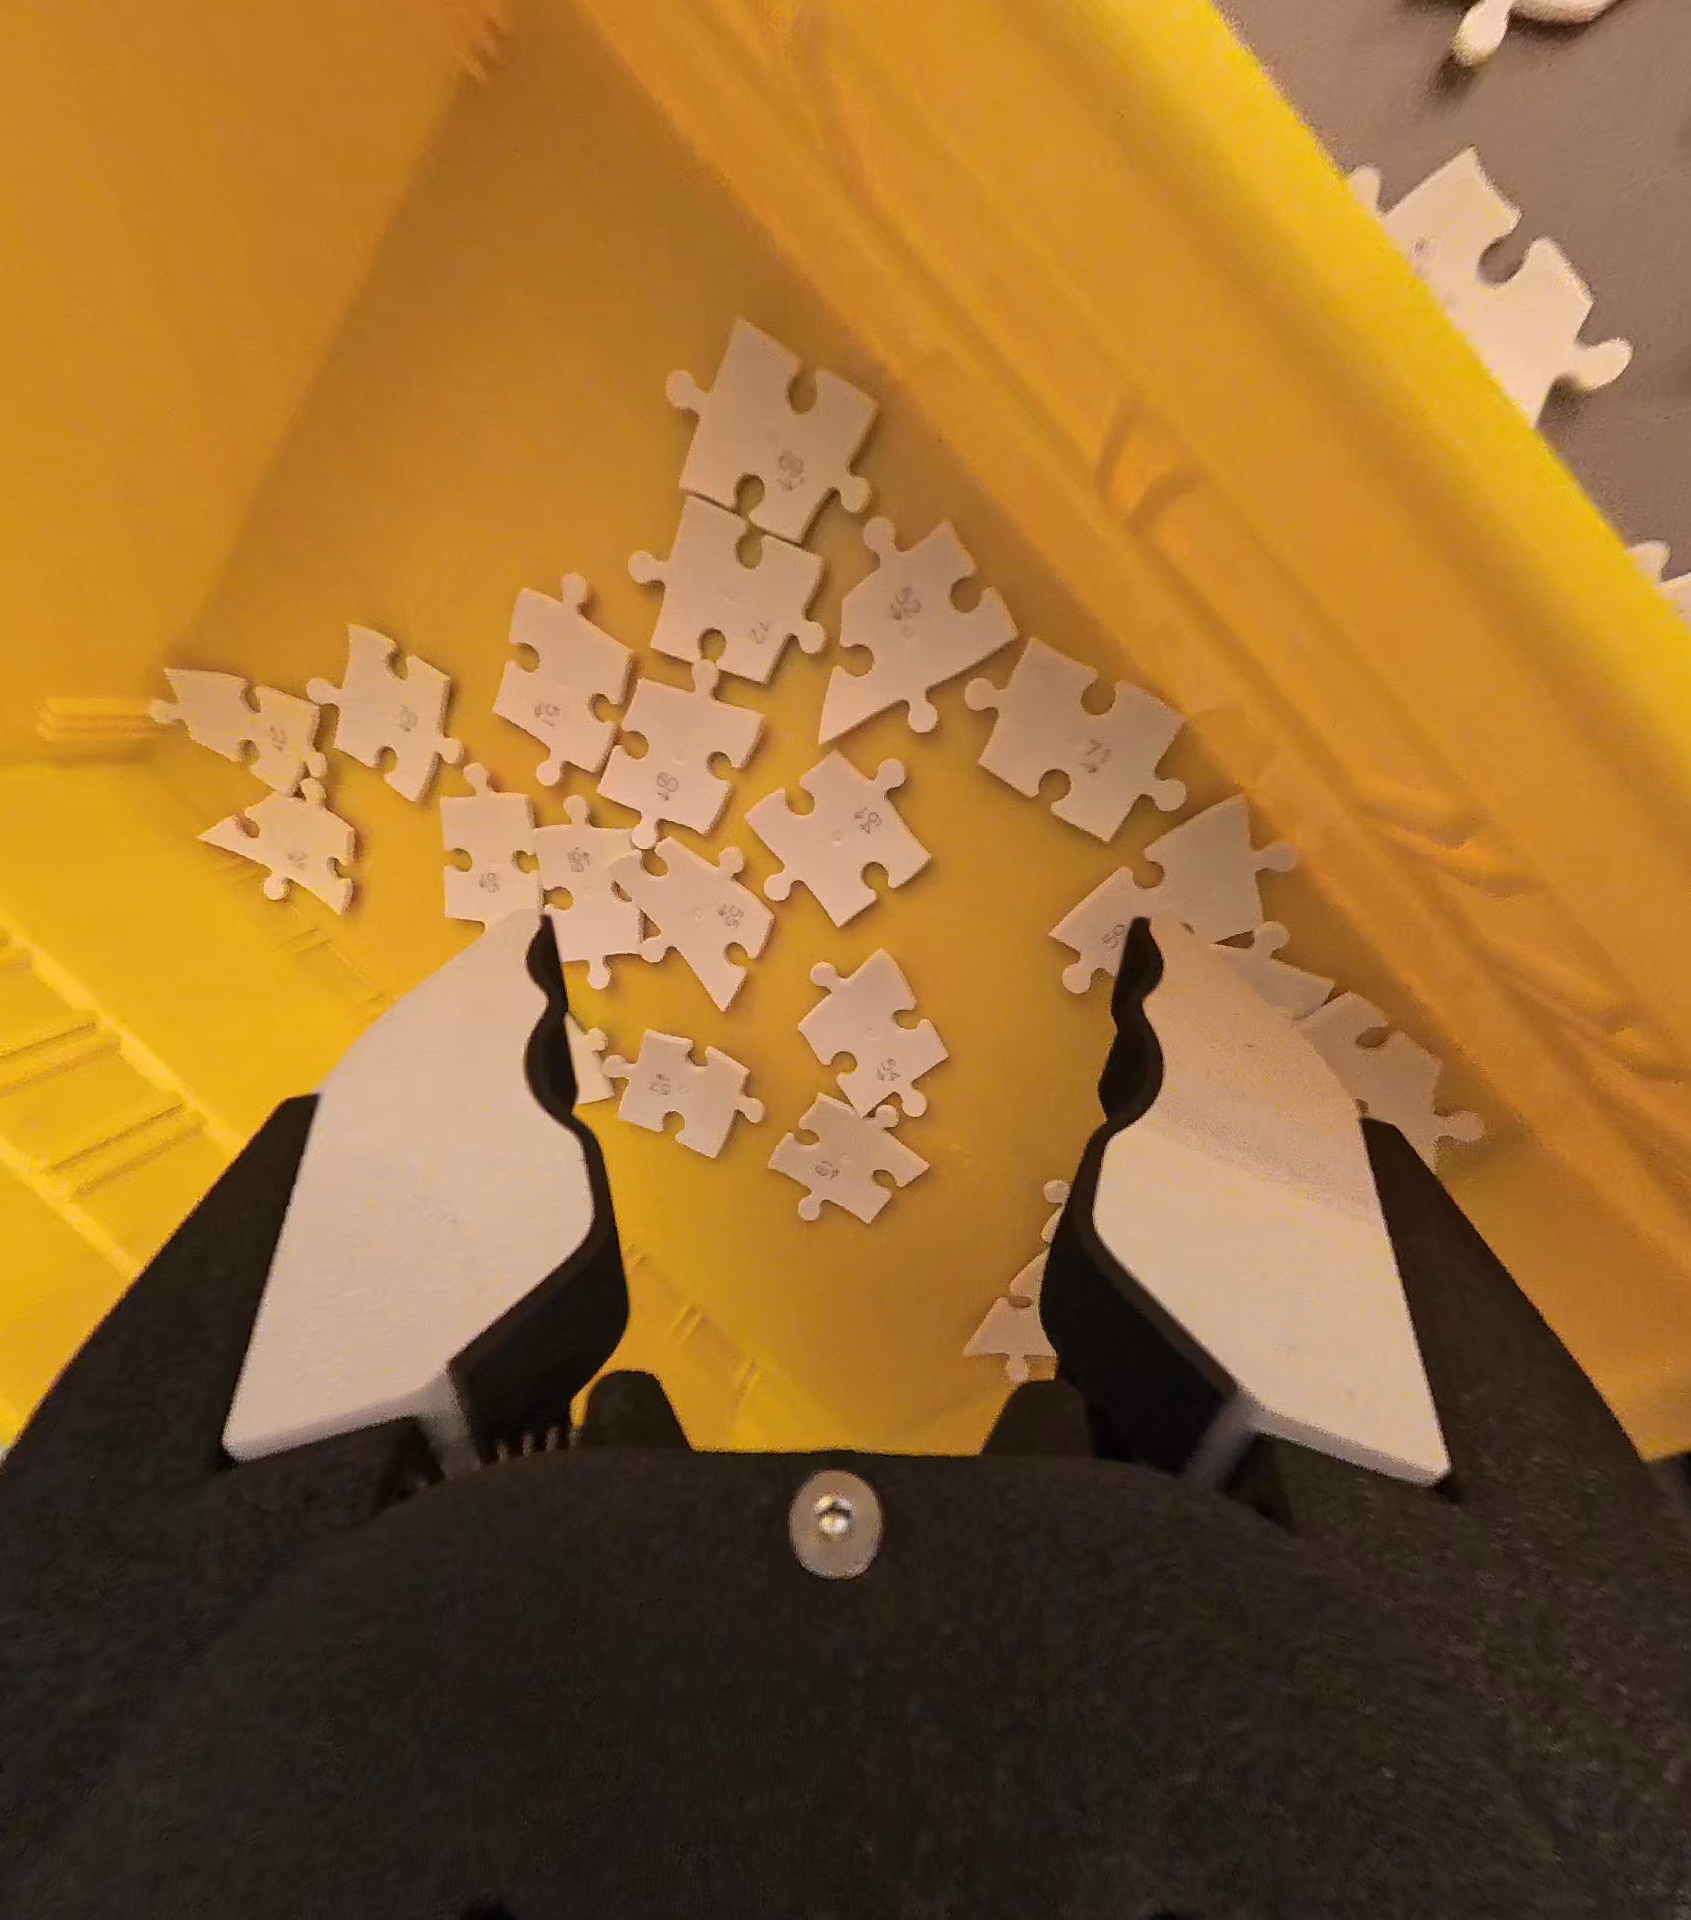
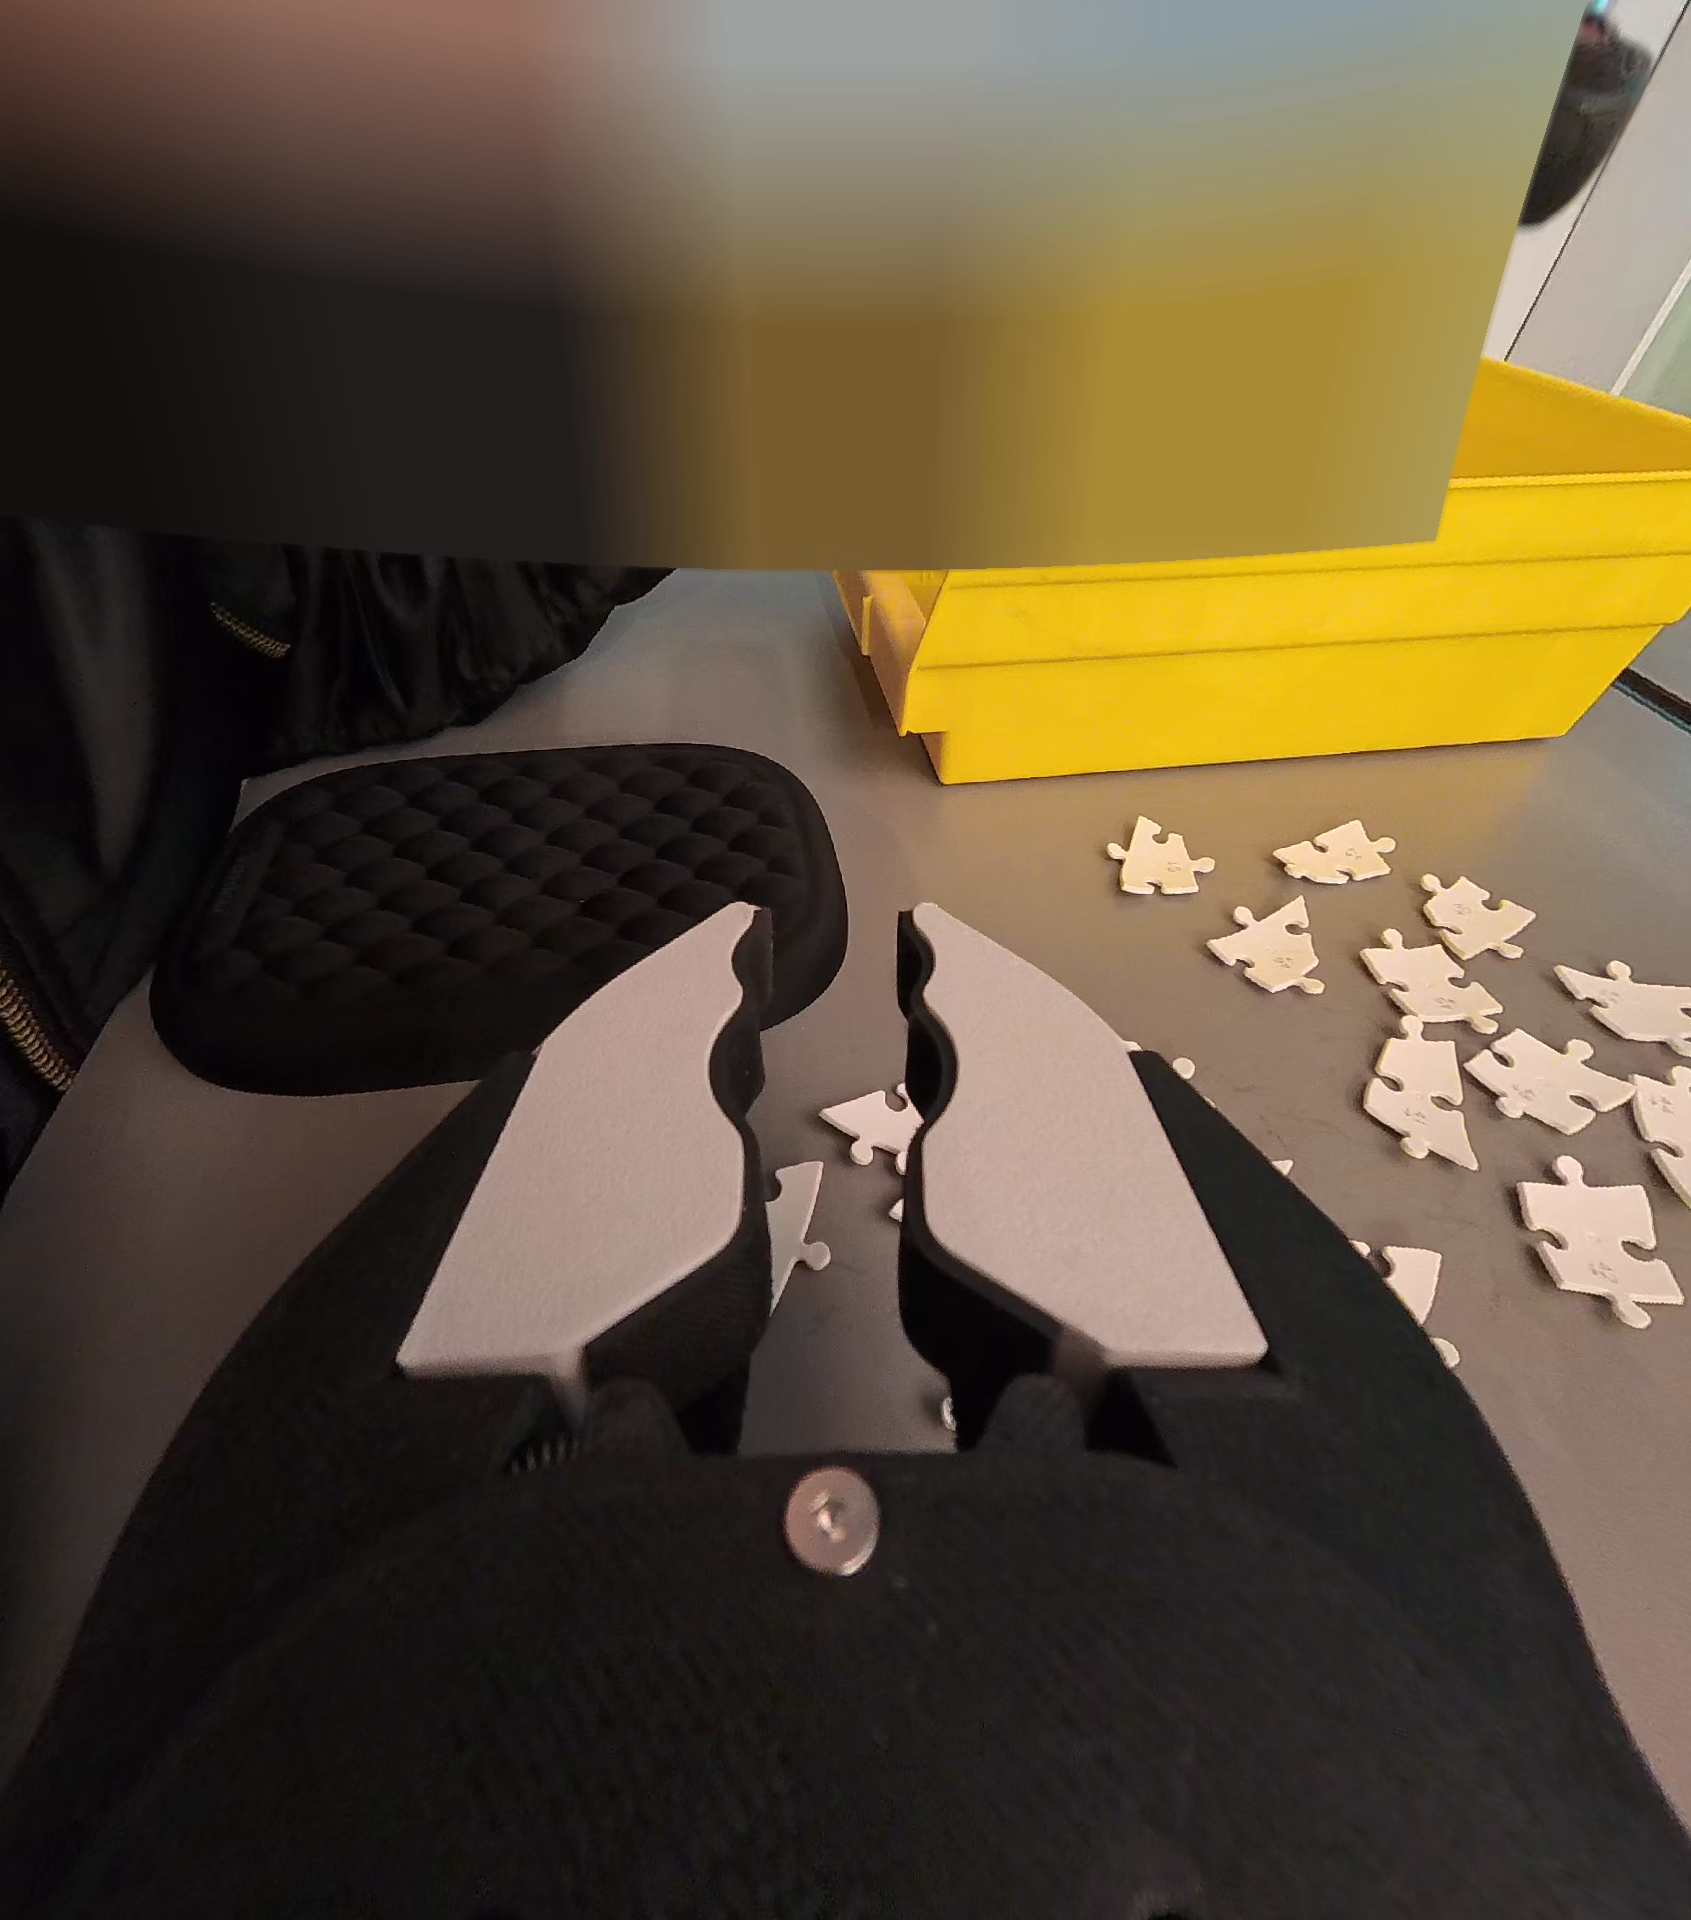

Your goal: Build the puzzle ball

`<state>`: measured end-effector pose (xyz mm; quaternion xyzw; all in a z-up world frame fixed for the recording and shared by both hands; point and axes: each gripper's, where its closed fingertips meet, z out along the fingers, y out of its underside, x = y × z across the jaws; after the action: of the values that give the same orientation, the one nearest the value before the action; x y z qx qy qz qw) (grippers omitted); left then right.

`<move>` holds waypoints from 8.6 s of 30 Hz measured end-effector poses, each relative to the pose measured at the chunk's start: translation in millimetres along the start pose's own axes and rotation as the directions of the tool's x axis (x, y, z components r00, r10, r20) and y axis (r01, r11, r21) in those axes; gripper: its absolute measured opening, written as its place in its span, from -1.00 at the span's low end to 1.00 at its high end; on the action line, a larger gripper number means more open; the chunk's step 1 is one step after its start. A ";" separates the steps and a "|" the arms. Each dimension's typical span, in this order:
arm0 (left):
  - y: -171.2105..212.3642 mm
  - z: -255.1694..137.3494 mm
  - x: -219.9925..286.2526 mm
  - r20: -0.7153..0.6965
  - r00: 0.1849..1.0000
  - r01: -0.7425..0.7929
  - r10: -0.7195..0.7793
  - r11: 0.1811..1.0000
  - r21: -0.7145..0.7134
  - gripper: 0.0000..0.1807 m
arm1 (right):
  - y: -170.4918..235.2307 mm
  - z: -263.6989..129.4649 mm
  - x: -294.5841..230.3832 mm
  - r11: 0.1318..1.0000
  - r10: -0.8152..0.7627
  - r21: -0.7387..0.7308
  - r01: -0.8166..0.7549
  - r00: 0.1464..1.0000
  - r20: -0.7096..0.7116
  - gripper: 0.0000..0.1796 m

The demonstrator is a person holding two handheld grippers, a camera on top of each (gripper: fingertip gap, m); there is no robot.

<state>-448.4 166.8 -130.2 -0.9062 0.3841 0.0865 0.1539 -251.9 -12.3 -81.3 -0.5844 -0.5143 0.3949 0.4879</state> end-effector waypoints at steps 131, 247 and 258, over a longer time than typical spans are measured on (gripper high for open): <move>69.6 -13.8 -31.9 0.134 0.988 -0.045 0.081 0.967 -0.251 0.35 | -0.6 -1.5 -3.3 1.000 0.020 0.011 -0.020 0.999 0.032 -0.72; 58.5 -11.2 35.4 -0.269 0.899 -0.362 0.346 0.932 -0.011 -0.97 | -1.5 -0.7 -16.0 1.000 0.025 0.008 -0.026 0.994 0.107 -0.73; 62.7 -36.3 23.4 -0.263 0.933 -0.246 0.247 0.968 0.038 -0.85 | -0.9 -0.2 -17.0 1.000 0.024 0.003 -0.024 0.994 0.110 -0.73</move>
<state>-476.1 97.3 -115.9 -0.8539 0.5121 -0.0179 0.0912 -254.6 -29.1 -81.0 -0.5669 -0.5323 0.4335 0.4554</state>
